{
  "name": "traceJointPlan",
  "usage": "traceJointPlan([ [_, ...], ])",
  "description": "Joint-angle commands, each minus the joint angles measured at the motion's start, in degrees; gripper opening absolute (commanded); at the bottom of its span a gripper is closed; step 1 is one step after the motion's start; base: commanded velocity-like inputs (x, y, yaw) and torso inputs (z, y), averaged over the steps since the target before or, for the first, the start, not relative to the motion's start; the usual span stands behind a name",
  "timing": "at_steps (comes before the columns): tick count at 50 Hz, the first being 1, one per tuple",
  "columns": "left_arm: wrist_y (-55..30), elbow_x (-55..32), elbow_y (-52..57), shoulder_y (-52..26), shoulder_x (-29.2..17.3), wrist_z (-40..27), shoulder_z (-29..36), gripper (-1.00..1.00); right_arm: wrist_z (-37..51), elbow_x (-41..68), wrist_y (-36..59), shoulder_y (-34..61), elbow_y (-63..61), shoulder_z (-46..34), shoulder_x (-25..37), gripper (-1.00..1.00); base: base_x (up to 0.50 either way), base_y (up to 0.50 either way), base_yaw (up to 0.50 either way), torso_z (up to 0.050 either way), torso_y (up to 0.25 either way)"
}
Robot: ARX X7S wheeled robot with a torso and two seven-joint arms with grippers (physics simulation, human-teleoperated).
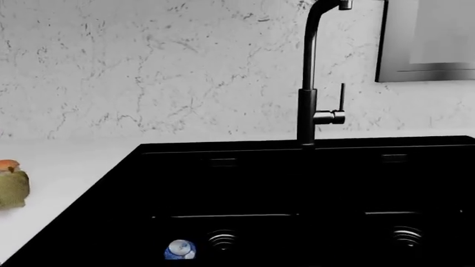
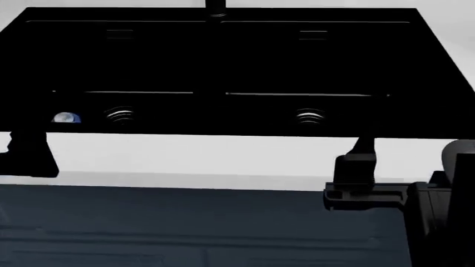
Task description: Pick the fish from the counter and place it in the sink
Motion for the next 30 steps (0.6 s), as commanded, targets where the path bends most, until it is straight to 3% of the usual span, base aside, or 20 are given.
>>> traceJointPlan([
  [1, -0.45, -0.6, 0.4, -0.16, -0.17, -0.13, -0.37, 1.0, -0.11, 1.33, 0.92, 0.54, -0.63, 0.52, -0.11, 1.0, 0.29, 0.22, 0.0, 0.0, 0.0],
  [30, -0.86, -1.83, 0.2, -0.15, 0.09, -0.5, -0.3, 1.0, -0.22, 2.07, -1.67, -0.41, 1.05, 0.13, -0.61, 1.0, 0.29, 0.23, 0.0, 0.0, 0.0],
])
